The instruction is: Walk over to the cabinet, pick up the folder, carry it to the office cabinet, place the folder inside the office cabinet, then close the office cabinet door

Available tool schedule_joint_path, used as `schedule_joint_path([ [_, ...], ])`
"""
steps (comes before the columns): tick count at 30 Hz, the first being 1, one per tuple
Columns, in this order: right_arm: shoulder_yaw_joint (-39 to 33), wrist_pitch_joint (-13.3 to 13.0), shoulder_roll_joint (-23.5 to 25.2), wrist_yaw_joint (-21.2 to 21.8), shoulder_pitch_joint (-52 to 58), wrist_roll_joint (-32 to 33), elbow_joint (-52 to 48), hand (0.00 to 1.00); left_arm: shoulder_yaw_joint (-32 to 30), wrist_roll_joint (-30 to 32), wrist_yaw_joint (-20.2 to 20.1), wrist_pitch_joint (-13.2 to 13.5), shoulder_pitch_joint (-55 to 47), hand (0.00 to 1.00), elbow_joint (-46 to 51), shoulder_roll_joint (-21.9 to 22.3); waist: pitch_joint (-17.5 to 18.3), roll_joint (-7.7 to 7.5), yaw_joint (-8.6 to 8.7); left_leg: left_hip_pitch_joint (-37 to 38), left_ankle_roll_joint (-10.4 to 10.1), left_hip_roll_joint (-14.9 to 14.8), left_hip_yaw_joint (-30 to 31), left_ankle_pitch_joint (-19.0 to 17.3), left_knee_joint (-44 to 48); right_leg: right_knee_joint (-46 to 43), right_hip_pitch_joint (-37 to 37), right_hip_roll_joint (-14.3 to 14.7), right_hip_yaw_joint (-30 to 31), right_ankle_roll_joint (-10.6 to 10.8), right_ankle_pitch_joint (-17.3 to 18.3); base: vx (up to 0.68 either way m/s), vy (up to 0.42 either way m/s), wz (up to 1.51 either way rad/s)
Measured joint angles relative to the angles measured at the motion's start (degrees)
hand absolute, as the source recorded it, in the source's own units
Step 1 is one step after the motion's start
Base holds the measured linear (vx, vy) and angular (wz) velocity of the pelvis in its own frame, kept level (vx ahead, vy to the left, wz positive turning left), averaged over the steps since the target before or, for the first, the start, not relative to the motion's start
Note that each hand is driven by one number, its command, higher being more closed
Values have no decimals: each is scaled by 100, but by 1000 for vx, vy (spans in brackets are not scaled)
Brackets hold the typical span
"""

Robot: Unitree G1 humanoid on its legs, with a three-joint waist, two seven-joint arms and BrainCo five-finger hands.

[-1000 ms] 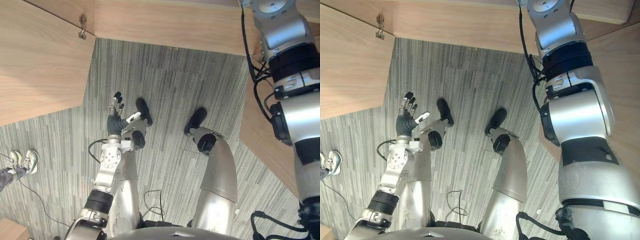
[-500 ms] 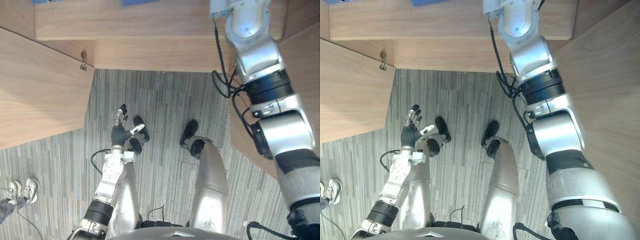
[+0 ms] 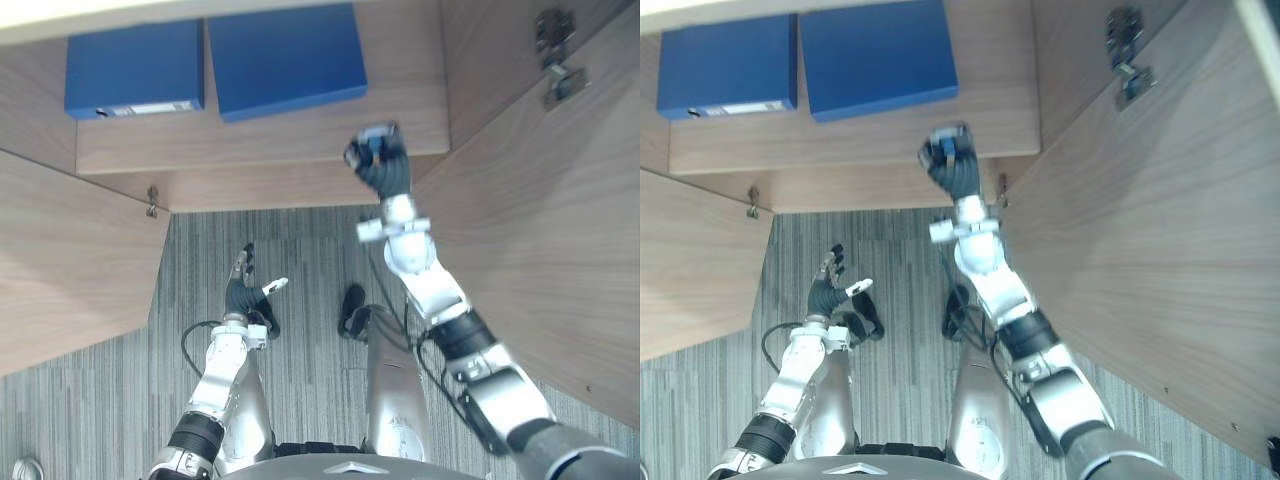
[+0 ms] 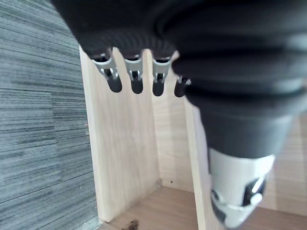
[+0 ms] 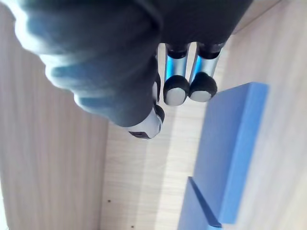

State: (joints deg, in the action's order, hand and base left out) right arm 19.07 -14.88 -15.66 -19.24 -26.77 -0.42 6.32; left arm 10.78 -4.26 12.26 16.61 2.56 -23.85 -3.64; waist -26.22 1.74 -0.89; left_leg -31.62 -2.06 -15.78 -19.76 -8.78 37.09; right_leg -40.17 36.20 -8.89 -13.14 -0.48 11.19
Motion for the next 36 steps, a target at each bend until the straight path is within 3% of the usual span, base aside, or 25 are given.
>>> schedule_joint_path([
  [4, -151, -11, 386, 316, 1002, 1, 706, 100, -7, -2, -45, -45, -324, 0, -302, -177, 117, -233, 107, 820, -86, 314, 108, -19, -654, 612, -787, 51, 78, 88, -153, 69, 69, -16],
  [6, -315, -4, 562, 433, 1400, -2, 1080, 100, -29, -9, -105, -54, -468, 0, -523, -239, 342, -324, 111, 1129, -106, 444, 124, 18, -1032, 1011, -1061, 117, 148, 110, -281, 120, 60, -22],
  [12, -1026, 41, 736, 725, 2315, -195, 2255, 100, -240, -66, -523, -177, -678, 0, -1005, -237, 1037, -319, 229, 2016, -110, 729, 114, 468, -2186, 2368, -2047, 242, 126, 283, -808, 179, 57, -5],
  [16, -1625, 171, 888, 853, 2671, -225, 2944, 100, -574, -54, -563, -248, -785, 0, -1115, -186, 1427, -268, 244, 2563, -102, 906, 104, 710, -2925, 3277, -2710, 330, 76, 380, -1167, 161, 45, 0],
  [17, -1789, 192, 909, 869, 2727, -224, 3160, 0, -641, -45, -579, -255, -839, 0, -1129, -185, 1534, -240, 250, 2718, -95, 966, 103, 770, -3125, 3515, -2896, 335, 59, 404, -1258, 117, 75, 5],
  [22, -2372, 367, 1067, 883, 2887, -211, 3935, 0, -863, 114, -654, -368, -903, 0, -1633, -177, 1890, -182, 232, 3055, -72, 1120, 97, 935, -3600, 4100, -3294, 338, 65, 450, -1525, 32, 30, 2],
  [27, -2506, 511, 1098, 892, 3012, -202, 4224, 0, -944, 257, -683, -519, -968, 0, -2040, -75, 2041, -203, 171, 3315, -39, 1226, 90, 1115, -3982, 4332, -3441, 332, 111, 457, -1646, -68, 17, -3],
  [36, -2640, 558, 1345, 925, 3228, -111, 4423, 0, -959, 347, -710, -623, -1128, 0, -2461, -27, 2229, -349, 142, 3579, -62, 1320, 91, 1165, -4197, 4510, -3682, 291, 185, 475, -1672, -45, 11, -1],
])
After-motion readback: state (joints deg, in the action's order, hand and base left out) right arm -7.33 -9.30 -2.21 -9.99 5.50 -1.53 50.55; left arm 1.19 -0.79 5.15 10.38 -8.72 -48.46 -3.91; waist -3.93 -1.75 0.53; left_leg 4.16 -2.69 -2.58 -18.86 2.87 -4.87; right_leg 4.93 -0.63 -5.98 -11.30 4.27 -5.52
